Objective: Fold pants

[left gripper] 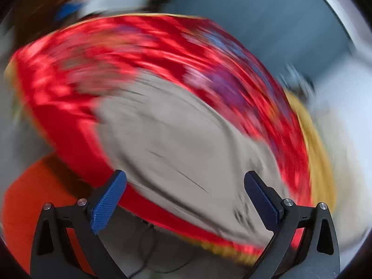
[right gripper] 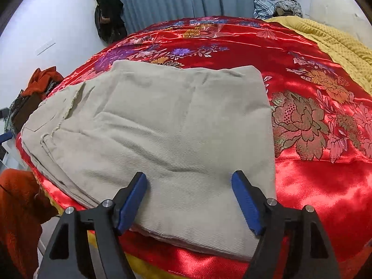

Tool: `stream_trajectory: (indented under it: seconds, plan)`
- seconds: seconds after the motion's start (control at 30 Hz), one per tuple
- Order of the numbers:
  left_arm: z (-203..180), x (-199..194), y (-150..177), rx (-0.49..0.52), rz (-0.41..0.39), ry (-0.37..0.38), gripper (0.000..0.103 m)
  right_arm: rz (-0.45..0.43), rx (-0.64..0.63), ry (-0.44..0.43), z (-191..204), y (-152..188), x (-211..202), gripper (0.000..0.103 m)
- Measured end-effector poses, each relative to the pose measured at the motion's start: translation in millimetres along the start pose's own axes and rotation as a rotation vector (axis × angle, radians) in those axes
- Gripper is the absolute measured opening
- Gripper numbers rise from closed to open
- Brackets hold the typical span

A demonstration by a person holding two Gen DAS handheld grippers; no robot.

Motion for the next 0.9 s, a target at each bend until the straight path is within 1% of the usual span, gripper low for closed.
stream_trajectory:
  seconds: [0.07, 0.13, 0.17, 0.2, 0.27, 0.37, 0.43, 0.57, 0.67, 0.7, 0.83, 0.9]
  plan:
    - [36, -1, -8, -0.100, -0.015, 0.000, 0.100, -0.001, -0.002, -0.001, 0, 0, 0, 0.076]
    - [59, 2, -11, -0.166, -0.014, 0.017, 0.098, -0.001, -0.002, 0.000, 0, 1, 0, 0.076]
    - [66, 6, -11, -0.190, -0.009, 0.028, 0.094, -0.001, -0.002, 0.000, 0, 1, 0, 0.076]
    - [69, 10, -10, -0.206, -0.002, 0.034, 0.087, -0.002, -0.002, 0.000, 0, 1, 0, 0.076]
    - [75, 22, -9, -0.237, 0.020, 0.050, 0.081, -0.001, -0.001, 0.000, 0, 1, 0, 0.076]
    - [84, 36, -5, -0.271, 0.039, 0.022, 0.080, -0.001, -0.001, 0.000, 0, 1, 0, 0.076]
    - [84, 40, -3, -0.295, 0.039, 0.034, 0.077, 0.000, -0.004, -0.001, 0, 1, -1, 0.076]
    - [76, 35, -5, -0.289, 0.014, 0.073, 0.047, -0.001, -0.004, -0.002, 1, 2, -1, 0.076]
    - [71, 28, -8, -0.263, -0.003, 0.065, 0.047, 0.000, -0.004, -0.002, 1, 2, -1, 0.076]
    - [70, 29, -9, -0.258, 0.001, 0.067, 0.052, -0.001, -0.004, -0.002, 1, 2, -1, 0.076]
    - [74, 46, -8, -0.287, 0.052, 0.052, 0.053, 0.000, -0.004, -0.002, 1, 2, -1, 0.076]
    - [74, 50, -8, -0.300, 0.047, 0.067, 0.061, 0.001, -0.004, -0.003, 1, 2, -2, 0.077]
Point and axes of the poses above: each gripper's, at about its wrist camera, not at the fingertips, and x roughly the way its jaws point, z to its left, y to its underside, the point moved 4 cm from there along x, roughly the way its jaws point, and after that the axes turned 14 degrees about x, right-handed, at the moved point
